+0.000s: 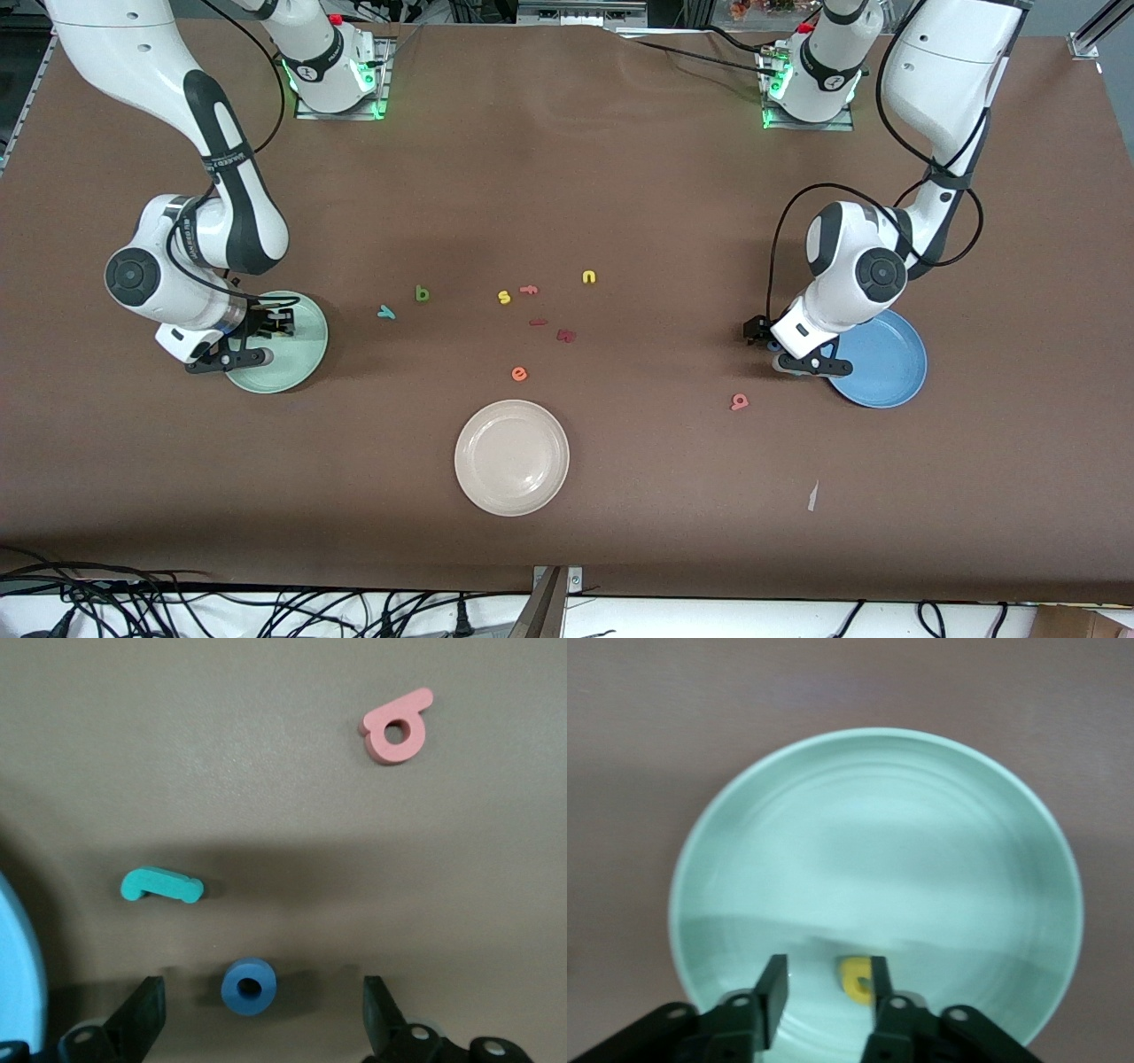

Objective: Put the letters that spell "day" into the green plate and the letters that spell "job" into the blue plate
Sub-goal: 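Grasp the green letter and blue ring with the right and left grippers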

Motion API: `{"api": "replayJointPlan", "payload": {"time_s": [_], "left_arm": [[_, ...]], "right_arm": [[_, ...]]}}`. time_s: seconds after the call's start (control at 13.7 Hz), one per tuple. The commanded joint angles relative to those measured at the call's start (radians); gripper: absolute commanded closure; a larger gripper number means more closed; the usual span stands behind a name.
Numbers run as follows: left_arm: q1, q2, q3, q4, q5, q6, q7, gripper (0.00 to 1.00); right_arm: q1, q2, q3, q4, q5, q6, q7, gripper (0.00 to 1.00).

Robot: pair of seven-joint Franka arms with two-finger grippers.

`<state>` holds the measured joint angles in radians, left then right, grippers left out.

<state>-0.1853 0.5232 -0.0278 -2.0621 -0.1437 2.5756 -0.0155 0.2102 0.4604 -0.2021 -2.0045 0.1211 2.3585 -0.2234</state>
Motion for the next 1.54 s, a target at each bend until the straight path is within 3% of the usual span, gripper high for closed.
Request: {"api": "replayJointPlan", "payload": {"time_s": [0.0, 0.15, 0.37, 0.58, 0.95, 1.17, 1.46], "left_arm": [[-0.011, 0.001, 0.008, -0.001, -0.016, 0.011, 0.009, 0.21], [-0.011, 0.006, 0.008, -0.004, -0.016, 0.012, 0.009, 0.21], [-0.011, 0.008, 0.009, -0.009, -0.016, 0.012, 0.018, 0.34], [-0.011, 0.012, 0.011, -0.01, -0.016, 0.012, 0.02, 0.62], [-0.009, -0.012, 0.011, -0.013, -0.016, -0.002, 0.011, 0.84], [0.033, -0.127, 0.011, -0.01, -0.011, -0.099, 0.019, 0.87], [0.148, -0.236, 0.008, -0.006, 0.123, -0.227, 0.046, 0.88]], "right_arm": [[0.012, -0.055, 0.061, 0.023, 0.015, -0.102, 0.123, 0.0], [0.014, -0.054, 0.122, 0.023, 0.014, -0.094, 0.226, 0.0], [0.059, -0.045, 0.179, 0.01, 0.014, -0.044, 0.402, 0.0], [0.147, -0.045, 0.179, -0.009, 0.011, -0.016, 0.553, 0.0], [0.212, -0.045, 0.181, -0.209, 0.011, 0.273, 0.638, 0.0], [0.216, -0.043, 0.182, -0.227, 0.012, 0.281, 0.67, 0.01], [0.265, -0.022, 0.182, -0.226, 0.012, 0.311, 0.714, 0.11]]}}
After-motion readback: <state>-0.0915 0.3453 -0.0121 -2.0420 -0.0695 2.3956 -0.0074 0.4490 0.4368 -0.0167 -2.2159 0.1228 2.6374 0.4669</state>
